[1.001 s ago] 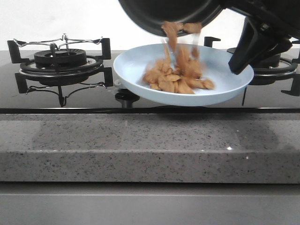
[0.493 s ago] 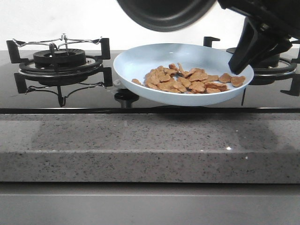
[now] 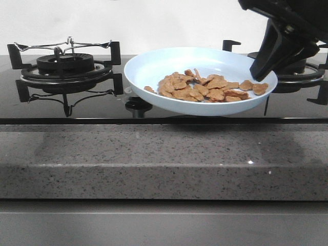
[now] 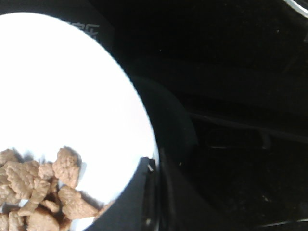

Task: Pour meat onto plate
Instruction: 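Carry the emptied pan with the left gripper back over its burner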

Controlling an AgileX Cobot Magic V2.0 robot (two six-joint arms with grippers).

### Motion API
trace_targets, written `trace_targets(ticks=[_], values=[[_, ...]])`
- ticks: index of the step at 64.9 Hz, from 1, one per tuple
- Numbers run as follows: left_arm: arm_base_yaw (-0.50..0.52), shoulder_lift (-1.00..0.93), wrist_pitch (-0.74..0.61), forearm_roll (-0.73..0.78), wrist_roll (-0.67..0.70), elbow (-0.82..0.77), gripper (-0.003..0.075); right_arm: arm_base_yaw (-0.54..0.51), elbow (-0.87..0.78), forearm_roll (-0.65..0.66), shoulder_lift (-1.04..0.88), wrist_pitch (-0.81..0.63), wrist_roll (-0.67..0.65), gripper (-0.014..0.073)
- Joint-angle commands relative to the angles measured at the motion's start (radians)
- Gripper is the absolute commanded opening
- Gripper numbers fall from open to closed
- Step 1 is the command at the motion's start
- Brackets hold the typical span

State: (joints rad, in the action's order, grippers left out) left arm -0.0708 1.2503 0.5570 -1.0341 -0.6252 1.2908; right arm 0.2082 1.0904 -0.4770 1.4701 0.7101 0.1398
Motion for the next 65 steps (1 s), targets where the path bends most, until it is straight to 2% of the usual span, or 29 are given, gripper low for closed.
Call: trace_targets(ticks=[1,9,15,22,36,65], values=[[0.13,0.021,0.092,-0.217,0.0,0.035,-0.002,0.001,0.024,-0.021,-0.036,-0.028,0.008,-0.006],[0.291,0.113,0.285,-0.424,0.0,0.035,-0.002,0.001,0.024,-0.021,-0.036,-0.028,0.008,-0.006],[0.378,0.197,0.369,-0.528,0.0,0.035,-0.002,0.001,0.024,-0.021,-0.036,-0.028,0.008,-0.006],[0.435,0.3,0.436,-0.629,0.0,0.035,-0.002,0.001,0.024,-0.021,-0.036,-0.028,0.008,-0.006],[0.455,0.471,0.513,-0.733,0.0,0.035,-0.002,0.001,0.024,-0.021,-0.036,-0.028,0.008,-0.006],[0.455,0.548,0.511,-0.71,0.0,0.035,-0.002,0.001,0.024,-0.021,-0.036,-0.024,0.008,-0.006]])
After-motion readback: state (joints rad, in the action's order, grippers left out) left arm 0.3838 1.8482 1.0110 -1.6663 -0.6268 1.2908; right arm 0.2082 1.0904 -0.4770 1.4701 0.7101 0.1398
